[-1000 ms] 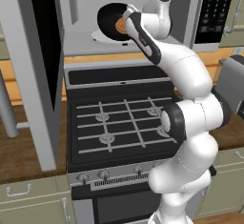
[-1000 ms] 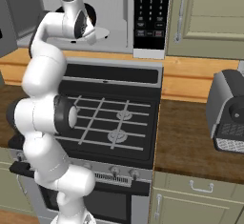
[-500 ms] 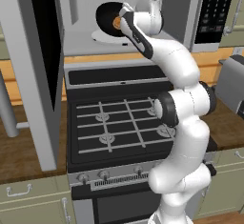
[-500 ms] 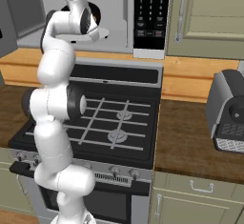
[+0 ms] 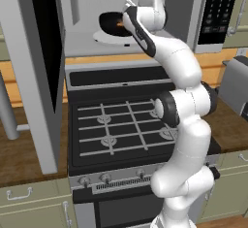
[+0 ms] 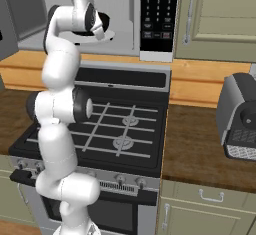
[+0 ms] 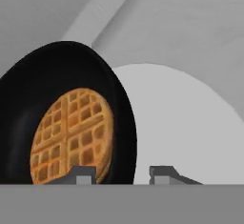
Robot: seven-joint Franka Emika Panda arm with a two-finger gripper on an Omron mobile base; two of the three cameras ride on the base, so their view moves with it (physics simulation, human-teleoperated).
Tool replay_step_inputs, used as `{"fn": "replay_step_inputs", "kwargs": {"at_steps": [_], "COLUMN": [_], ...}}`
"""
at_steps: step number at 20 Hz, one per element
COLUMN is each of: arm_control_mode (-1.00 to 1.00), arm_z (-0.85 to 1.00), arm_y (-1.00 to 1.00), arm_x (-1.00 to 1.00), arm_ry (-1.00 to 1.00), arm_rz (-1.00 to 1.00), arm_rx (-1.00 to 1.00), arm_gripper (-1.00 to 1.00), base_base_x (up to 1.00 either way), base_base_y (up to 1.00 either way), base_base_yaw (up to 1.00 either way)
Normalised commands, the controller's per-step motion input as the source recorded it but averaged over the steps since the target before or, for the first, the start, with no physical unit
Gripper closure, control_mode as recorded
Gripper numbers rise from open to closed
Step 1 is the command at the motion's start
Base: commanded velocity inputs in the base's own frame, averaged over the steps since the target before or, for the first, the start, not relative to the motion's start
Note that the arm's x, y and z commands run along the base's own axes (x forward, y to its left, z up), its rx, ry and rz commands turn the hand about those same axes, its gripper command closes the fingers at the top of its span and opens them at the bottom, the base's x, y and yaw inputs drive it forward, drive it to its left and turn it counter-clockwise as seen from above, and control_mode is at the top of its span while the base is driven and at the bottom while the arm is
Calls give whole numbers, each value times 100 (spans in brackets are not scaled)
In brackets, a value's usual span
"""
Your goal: Open the microwave, place the bowl with waffle inside the microwave, then close the microwave door and turn it on.
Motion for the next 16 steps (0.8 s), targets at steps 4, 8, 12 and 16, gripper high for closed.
{"fn": "replay_step_inputs", "kwargs": {"at_steps": [4,8,12,16], "arm_control_mode": [-100,-100,-100,-100], "arm_z": [0,-4,-9,-1], "arm_y": [-15,-23,-27,-36], "arm_x": [-48,-64,-75,-95], "arm_ry": [-24,-25,-19,-18], "arm_rz": [0,2,1,0], "arm_rx": [11,11,2,0], "arm_gripper": [-100,-100,-100,-100], "base_base_x": [0,0,0,0], "base_base_y": [0,0,0,0], "base_base_yaw": [0,0,0,0]}}
